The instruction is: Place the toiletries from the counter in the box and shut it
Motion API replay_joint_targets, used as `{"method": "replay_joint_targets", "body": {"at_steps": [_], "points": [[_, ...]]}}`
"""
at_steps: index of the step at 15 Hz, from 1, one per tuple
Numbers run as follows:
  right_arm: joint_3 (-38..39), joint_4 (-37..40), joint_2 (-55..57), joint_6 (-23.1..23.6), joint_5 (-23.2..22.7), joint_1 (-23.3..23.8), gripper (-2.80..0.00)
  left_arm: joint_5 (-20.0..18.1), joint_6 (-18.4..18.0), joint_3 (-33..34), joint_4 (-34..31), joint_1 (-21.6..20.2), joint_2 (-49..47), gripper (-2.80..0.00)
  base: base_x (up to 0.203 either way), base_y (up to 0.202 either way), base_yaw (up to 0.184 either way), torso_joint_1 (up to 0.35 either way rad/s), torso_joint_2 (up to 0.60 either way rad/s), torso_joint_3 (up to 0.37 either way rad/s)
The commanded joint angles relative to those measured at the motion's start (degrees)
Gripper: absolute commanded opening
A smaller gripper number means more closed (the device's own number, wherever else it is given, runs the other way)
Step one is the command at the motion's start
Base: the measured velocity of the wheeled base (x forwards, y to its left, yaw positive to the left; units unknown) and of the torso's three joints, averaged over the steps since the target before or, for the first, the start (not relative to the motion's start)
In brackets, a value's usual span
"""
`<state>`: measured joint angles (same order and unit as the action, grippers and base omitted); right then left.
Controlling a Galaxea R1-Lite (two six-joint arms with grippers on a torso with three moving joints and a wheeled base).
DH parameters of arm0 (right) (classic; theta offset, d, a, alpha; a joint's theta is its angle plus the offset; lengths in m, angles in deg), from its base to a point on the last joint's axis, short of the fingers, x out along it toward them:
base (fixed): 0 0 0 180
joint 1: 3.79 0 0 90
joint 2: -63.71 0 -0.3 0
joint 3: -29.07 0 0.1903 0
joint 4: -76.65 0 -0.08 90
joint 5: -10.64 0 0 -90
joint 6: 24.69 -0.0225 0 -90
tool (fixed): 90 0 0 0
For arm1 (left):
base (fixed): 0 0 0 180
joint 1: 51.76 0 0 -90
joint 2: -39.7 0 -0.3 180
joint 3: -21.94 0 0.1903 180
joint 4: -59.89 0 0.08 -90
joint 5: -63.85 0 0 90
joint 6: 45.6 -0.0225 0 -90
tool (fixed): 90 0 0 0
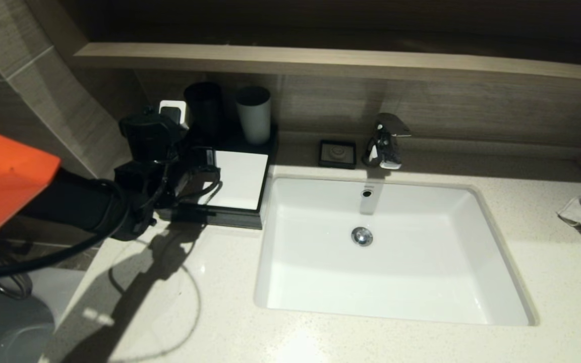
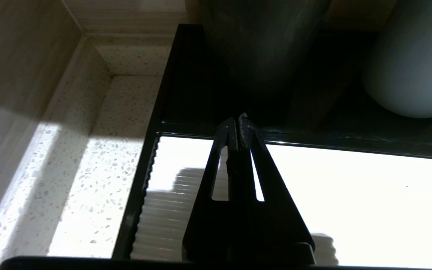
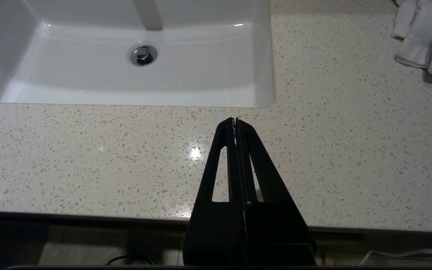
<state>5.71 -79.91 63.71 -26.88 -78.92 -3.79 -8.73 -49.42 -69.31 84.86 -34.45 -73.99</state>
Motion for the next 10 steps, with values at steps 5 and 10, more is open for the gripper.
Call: {"method": "replay_joint_targets", "body": {"at_steps": [5,10], "points": [[0.0,-0.1,0.0,0.0,0.0,0.0,-2.8,0.2,0.0,-2.3,0.4,-0.1,-2.7,-2.8,0.0,0.0,0.0,0.0,0.0,0.0],[0.0,0.0,0.0,0.0,0.0,0.0,-2.8,0.4,0.0,-3.3,0.4,-0.1,-2.9,-2.8,0.0,0.0,0.0,0.0,0.0,0.0]]}}
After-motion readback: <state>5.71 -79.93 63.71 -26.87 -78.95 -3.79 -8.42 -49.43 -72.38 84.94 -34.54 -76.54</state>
